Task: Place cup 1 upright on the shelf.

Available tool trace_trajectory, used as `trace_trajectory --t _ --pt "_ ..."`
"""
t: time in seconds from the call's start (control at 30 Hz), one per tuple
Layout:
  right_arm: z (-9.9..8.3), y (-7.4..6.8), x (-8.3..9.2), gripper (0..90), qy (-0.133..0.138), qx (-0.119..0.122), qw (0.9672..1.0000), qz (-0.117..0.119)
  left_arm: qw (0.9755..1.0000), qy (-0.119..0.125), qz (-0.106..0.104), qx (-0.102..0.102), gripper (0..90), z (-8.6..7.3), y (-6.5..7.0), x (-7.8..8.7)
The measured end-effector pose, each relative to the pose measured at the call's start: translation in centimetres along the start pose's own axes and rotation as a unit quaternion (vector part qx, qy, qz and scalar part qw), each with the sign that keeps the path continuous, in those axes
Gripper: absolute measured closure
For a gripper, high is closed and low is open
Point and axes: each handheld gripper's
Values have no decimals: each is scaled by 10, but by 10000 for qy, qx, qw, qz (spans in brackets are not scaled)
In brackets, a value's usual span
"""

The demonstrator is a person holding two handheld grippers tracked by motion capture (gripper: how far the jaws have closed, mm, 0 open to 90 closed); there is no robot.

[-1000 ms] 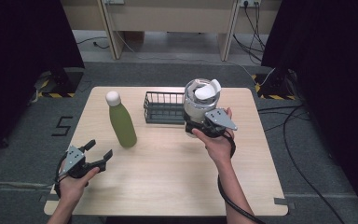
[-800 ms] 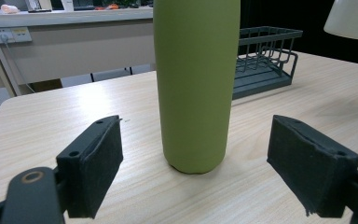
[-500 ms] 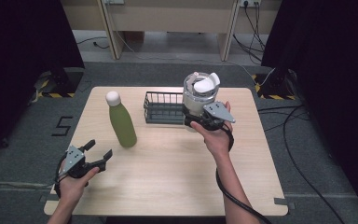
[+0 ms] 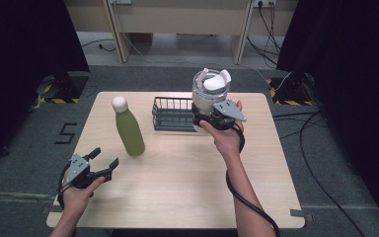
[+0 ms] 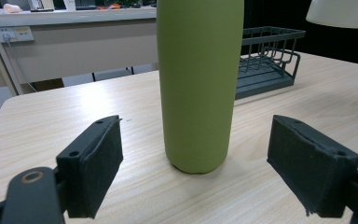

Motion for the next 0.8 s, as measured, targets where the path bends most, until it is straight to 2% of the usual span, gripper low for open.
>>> trace_trajectory --t 0.8 --pt "11 11 -40 104 -118 -46 9998 -136 10000 16 -11 32 173 -1 -1 -1"
Point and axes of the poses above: each handheld gripper's, and its own axes: x roughly backward along the jaws, z roughly out of its top, y roughly to its right, and after that the axes turned 15 degrees about x, right-handed
